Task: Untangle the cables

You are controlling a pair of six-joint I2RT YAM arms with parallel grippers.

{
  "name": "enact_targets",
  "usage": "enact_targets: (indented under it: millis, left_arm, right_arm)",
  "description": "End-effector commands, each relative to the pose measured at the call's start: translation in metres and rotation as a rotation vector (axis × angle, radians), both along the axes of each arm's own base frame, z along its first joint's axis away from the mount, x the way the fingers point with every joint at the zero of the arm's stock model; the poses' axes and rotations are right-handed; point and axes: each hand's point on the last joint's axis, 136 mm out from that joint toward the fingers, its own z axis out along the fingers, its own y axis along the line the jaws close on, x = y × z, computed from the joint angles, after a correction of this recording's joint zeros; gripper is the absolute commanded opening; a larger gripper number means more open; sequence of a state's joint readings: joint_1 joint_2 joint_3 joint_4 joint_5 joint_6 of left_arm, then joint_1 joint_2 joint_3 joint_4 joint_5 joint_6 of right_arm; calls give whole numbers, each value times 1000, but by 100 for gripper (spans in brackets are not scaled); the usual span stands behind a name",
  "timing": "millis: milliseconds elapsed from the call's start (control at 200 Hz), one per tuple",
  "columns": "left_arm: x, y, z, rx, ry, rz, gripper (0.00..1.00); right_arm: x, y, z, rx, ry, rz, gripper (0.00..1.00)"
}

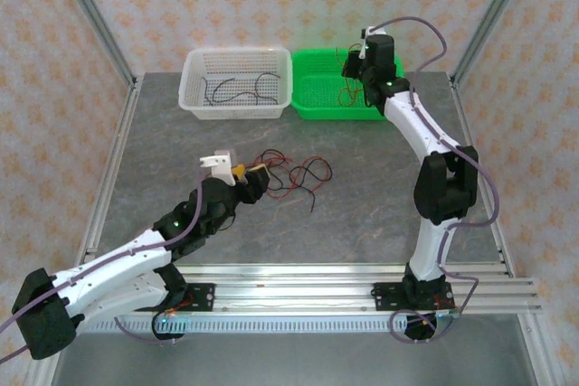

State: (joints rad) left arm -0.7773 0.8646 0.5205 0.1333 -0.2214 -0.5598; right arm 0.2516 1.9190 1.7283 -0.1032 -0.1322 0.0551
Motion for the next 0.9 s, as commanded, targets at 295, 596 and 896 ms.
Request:
enact_targets:
  millis: [295, 596, 896]
  left_arm:
    - [-6, 37, -13, 16, 109, 180, 69]
    - [-4, 54, -23, 41, 205, 280, 69]
    - [1, 71, -46, 49, 334, 343, 69]
  right_arm:
    - [10, -21, -139, -147, 318, -109, 0]
    - [11, -45, -153, -258, 410, -222, 21]
    - [9, -55, -106, -275, 352, -276, 61]
